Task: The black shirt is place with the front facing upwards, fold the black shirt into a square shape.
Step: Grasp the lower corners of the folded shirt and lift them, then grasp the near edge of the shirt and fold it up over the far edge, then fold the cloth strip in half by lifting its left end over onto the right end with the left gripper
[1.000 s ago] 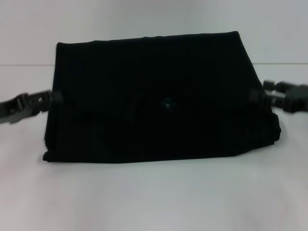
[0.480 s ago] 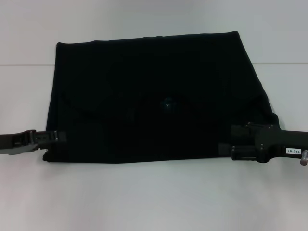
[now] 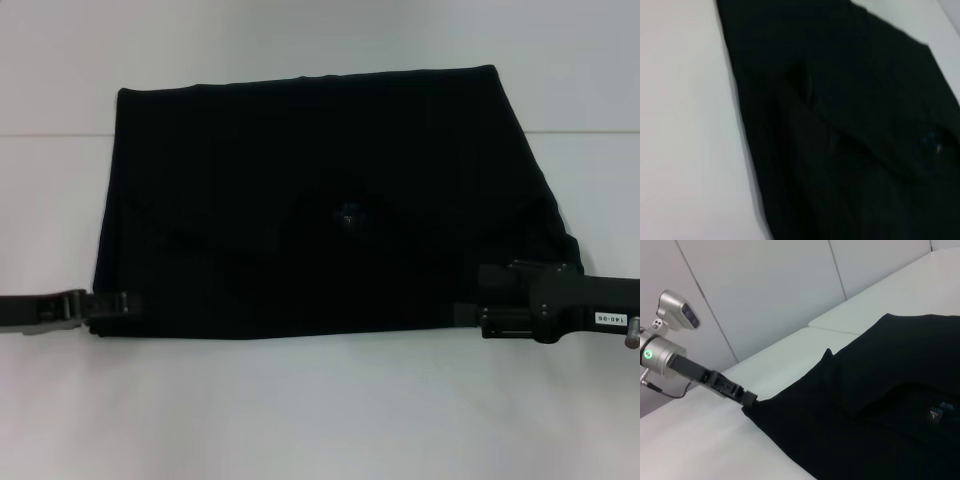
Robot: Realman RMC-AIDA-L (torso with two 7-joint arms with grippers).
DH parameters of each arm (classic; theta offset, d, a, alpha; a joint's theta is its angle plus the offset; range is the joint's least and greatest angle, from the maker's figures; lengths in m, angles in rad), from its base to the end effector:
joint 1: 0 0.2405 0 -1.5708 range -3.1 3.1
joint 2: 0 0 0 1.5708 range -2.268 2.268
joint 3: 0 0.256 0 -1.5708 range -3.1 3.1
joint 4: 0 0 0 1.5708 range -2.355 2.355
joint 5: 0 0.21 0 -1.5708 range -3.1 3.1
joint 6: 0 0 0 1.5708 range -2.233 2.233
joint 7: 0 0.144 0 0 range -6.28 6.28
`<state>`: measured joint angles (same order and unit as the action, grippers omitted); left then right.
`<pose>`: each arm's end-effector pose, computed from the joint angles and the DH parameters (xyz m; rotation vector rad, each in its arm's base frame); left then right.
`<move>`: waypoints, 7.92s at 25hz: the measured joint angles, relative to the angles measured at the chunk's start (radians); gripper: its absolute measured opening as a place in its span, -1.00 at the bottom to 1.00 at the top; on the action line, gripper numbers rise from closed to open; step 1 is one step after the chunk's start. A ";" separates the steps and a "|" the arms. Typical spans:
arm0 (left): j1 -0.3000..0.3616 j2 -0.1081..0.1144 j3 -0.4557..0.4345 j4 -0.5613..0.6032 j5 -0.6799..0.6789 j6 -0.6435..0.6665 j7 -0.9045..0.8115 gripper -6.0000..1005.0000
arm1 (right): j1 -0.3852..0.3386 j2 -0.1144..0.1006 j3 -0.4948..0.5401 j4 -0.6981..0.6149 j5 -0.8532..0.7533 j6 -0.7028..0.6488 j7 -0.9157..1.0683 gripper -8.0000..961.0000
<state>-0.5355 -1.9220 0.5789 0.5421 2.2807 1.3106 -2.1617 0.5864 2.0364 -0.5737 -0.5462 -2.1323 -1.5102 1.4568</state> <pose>-0.3517 0.3430 0.0484 -2.1142 -1.7141 -0.4011 0.2786 0.3392 0.0010 -2.6906 0.8302 0.6275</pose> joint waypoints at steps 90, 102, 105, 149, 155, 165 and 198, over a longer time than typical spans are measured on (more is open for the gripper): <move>-0.043 0.064 0.047 0.000 0.035 0.362 -0.007 -0.74 | 0.185 -0.154 -0.087 -0.118 -0.559 -0.194 0.875 -0.85; -0.024 0.063 0.049 -0.004 0.183 0.685 0.042 -0.70 | 0.112 -0.128 -0.121 -0.129 -0.617 -0.385 0.702 -0.85; -0.038 0.063 -0.002 -0.005 0.177 0.661 0.036 -0.70 | 0.123 -0.137 -0.046 -0.124 -0.579 -0.372 0.711 -0.85; -0.182 -0.051 -0.367 -0.057 0.066 -0.193 -0.063 -0.58 | 0.223 -0.012 0.159 0.057 -0.063 0.648 0.719 -0.86; -0.187 -0.065 -0.367 -0.057 0.066 -0.236 -0.046 -0.56 | 0.225 0.005 0.159 0.070 -0.015 0.706 0.659 -0.86; -0.198 -0.109 -0.368 -0.057 0.022 -0.346 -0.018 -0.54 | 0.222 0.012 0.160 0.139 0.117 0.767 0.458 -0.57; 0.083 0.047 -0.207 0.030 0.013 0.314 -0.357 0.82 | -0.038 0.022 0.045 0.107 0.107 -0.026 -0.474 0.97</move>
<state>-0.4524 -1.8747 0.3716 0.5722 2.2941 1.6242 -2.5190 0.5483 2.0589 -0.5286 -0.4392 -2.0253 -1.5358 0.9831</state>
